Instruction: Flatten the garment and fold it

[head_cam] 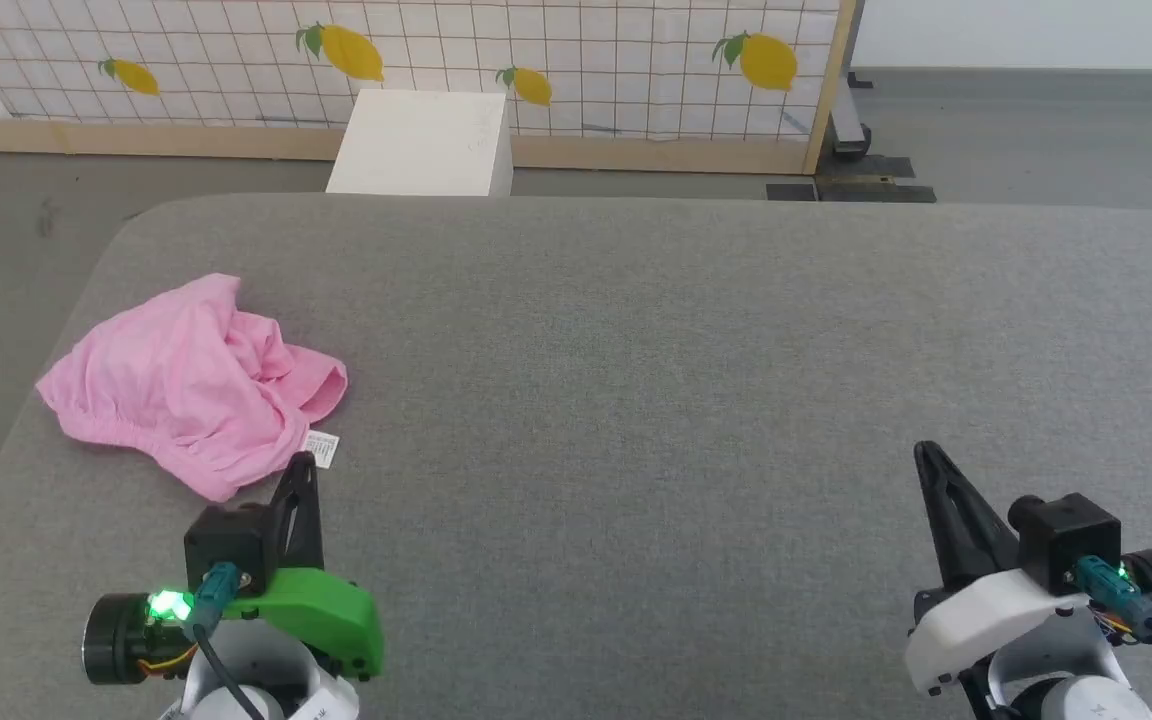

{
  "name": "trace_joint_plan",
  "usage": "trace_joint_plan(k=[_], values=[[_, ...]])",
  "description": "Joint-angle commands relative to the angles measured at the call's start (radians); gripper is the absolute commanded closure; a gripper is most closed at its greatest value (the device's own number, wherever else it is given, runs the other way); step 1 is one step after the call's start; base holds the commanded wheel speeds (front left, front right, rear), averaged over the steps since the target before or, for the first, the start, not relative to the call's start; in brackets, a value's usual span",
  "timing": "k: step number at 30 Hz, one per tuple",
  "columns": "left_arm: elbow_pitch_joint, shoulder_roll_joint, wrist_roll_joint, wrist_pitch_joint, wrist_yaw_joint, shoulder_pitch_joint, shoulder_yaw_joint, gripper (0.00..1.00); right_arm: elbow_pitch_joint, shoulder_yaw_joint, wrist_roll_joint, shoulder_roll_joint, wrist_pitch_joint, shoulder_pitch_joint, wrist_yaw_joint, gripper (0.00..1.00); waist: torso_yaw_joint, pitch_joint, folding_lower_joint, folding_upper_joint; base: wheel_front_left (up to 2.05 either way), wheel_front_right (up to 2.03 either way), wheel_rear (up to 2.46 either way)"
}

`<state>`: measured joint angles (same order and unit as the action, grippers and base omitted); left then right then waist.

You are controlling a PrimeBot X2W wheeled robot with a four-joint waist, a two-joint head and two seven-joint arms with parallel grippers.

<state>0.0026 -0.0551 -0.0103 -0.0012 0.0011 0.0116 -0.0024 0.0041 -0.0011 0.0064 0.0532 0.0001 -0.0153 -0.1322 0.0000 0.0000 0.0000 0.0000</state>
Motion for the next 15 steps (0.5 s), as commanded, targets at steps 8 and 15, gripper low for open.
trace_joint_plan(k=[8,15], values=[[-0.003,0.005,0.010,0.001,-0.001,-0.012,0.002,1.00,-0.004,0.001,-0.006,-0.003,0.000,0.015,0.002,1.00,0.000,0.000,0.0000,0.0000,0.00,0.00,0.00],[-0.003,0.005,0.010,0.001,-0.001,-0.012,0.002,1.00,-0.004,0.001,-0.006,-0.003,0.000,0.015,0.002,1.00,0.000,0.000,0.0000,0.0000,0.00,0.00,0.00]])
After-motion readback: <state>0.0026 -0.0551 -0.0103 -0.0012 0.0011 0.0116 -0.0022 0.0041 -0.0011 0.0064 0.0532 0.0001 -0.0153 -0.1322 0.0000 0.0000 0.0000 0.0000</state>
